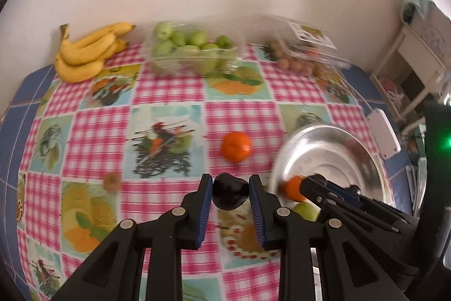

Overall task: Organize fruits
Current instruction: 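Carry the cherry in the left gripper over the steel bowl while the right carries its cherry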

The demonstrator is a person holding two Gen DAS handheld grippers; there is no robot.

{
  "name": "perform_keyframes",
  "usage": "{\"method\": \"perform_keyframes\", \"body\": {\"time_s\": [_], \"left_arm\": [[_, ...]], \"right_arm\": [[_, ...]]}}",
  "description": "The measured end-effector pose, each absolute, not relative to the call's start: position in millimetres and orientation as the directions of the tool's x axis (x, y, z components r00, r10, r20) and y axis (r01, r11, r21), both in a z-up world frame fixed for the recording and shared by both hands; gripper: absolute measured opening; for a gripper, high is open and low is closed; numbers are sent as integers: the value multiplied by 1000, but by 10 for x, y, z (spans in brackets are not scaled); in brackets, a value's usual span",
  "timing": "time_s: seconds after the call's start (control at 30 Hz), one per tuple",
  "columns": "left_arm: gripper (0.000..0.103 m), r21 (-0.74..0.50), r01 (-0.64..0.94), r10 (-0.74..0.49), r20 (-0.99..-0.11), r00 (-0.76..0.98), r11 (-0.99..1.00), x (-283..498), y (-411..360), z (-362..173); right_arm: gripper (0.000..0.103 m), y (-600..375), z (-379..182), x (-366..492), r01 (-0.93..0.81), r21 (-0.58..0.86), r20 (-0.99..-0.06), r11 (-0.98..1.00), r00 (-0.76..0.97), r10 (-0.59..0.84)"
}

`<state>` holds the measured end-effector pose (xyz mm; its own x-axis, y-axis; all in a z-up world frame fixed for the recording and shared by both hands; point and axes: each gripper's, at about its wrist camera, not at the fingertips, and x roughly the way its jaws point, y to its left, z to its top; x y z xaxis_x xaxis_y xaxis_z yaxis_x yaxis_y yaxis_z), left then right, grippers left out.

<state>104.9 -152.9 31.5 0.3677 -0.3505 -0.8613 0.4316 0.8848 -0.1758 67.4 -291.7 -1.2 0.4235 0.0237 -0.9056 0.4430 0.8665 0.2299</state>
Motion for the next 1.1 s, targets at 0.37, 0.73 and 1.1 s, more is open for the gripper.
{"method": "perform_keyframes", "body": {"time_s": [0.37, 0.73, 1.1], "left_arm": [[28, -132, 550, -365, -867, 339, 825, 716, -2119, 290], [29, -103, 618, -376, -867, 329, 779, 478, -2440, 219], [29, -84, 638, -379, -860, 342, 766, 472, -2524, 97]], "right_arm": [[28, -3466, -63, 350, 556, 247, -908, 794, 418, -11], [28, -3759, -13, 167, 592, 237, -906, 770, 421, -45], [28, -3813, -111, 152, 599, 236, -914, 765, 405, -34]]}}
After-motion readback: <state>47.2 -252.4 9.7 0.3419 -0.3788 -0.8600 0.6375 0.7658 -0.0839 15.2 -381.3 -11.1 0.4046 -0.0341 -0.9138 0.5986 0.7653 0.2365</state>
